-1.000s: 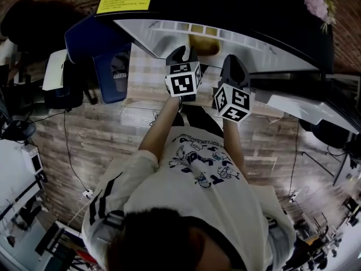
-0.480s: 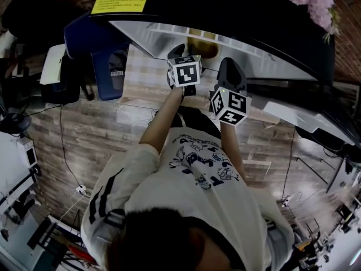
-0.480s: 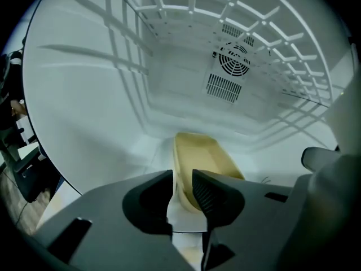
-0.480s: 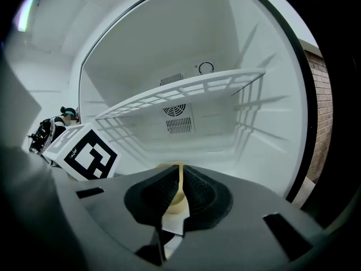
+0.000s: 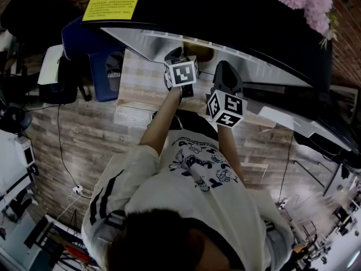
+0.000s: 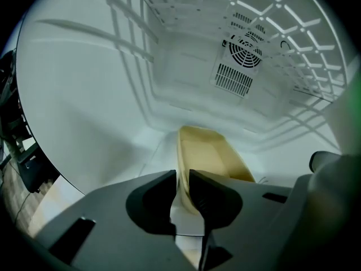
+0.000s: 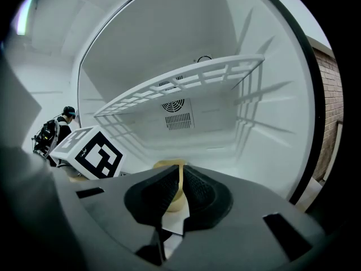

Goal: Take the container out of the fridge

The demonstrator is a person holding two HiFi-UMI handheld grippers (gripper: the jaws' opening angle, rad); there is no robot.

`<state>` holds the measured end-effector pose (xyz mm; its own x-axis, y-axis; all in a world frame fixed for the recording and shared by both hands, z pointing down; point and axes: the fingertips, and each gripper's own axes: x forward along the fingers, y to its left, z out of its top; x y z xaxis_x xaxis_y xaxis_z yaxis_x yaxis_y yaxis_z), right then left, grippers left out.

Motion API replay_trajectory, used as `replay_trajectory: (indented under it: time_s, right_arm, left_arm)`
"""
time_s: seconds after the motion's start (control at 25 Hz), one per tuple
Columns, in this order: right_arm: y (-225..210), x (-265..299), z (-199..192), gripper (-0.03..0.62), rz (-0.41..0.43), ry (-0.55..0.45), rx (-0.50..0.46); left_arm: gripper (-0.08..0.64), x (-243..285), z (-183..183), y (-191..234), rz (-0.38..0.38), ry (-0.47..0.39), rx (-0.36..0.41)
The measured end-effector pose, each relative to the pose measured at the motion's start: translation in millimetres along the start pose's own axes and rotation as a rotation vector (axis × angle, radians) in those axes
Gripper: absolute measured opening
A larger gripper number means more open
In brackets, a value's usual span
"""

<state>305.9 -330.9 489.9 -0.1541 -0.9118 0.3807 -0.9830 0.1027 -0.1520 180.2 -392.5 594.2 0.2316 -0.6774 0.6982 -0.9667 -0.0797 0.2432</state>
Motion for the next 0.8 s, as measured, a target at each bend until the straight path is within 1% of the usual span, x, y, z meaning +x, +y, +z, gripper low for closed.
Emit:
replay_trajectory:
  time_s: [0.12, 0.28, 0.52, 0.8]
  right_arm:
    - [-0.6, 1.8, -1.6, 0.043, 0.01, 0.006, 0.002]
    - [-1.0, 4.3, -4.8, 0.043, 0.027, 0.017, 0.004]
    - [-2.2, 4.6, -8.0, 0.043, 0.05, 0.026, 0.001]
    - [-4.3, 3.5, -13.3, 0.043, 0.072, 0.034, 0.009]
  left_arm:
    - [0.073, 3.8, -1.0, 1.2, 0.006, -0.006, -0.009]
    - [0.063, 5.0, -3.7, 0.5, 0.011, 0.014, -0.016]
    - [0.038, 6.5, -2.7, 0.5, 0.023, 0.003, -0.028]
    - [0.032, 3.3, -2.7, 0.9, 0.025, -0.017, -0.024]
